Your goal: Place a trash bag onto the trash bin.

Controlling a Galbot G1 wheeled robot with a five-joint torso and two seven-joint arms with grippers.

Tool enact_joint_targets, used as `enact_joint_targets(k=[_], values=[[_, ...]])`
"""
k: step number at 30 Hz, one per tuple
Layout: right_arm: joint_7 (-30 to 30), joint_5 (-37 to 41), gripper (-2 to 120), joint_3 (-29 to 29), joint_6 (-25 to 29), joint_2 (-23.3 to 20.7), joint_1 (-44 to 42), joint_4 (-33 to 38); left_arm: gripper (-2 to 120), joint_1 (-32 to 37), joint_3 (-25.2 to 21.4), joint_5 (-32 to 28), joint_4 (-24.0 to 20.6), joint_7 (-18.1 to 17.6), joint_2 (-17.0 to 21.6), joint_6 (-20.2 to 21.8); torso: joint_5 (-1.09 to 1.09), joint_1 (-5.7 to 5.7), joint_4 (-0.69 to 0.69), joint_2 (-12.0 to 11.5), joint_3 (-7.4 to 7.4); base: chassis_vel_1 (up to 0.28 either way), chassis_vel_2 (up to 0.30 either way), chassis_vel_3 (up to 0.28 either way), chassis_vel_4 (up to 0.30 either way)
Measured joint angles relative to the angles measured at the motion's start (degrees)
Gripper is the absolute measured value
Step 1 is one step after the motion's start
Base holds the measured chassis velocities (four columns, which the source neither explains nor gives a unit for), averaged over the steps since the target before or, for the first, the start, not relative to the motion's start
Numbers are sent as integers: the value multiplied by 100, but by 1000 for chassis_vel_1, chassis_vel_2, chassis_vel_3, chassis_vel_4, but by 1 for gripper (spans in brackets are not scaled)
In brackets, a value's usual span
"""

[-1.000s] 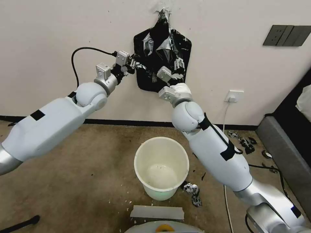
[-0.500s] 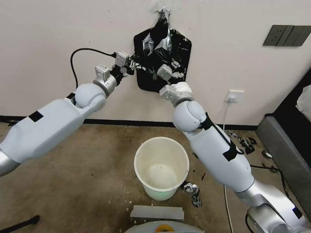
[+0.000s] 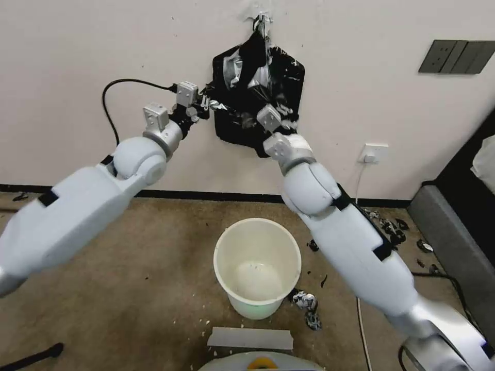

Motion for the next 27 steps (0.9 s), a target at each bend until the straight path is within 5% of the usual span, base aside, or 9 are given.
enact_joint_targets(k=[5,13,20,27], values=[[-10,493,0,340,-58,-299,-429,793,0,1785,-1363,237,-1011,-154,-337,200,-2,0,5,0,0,0,0,0,0],[57,978,0,849,32,-594,-905,1786,0,3081,-2597,202,-2203,-211,-807,144,1,0,3,0,-1,0,0,0,0],[-33,1128,0,1336,291,-937,-1509,2288,0,3939,-3252,-99,-2875,-206,-1098,167,0,-1,3,0,0,0,0,0,0],[-145,1329,0,1734,304,-1436,-2200,2824,0,4758,-3328,-663,-3161,-547,-1593,566,1,-1,2,0,0,0,0,0,0]])
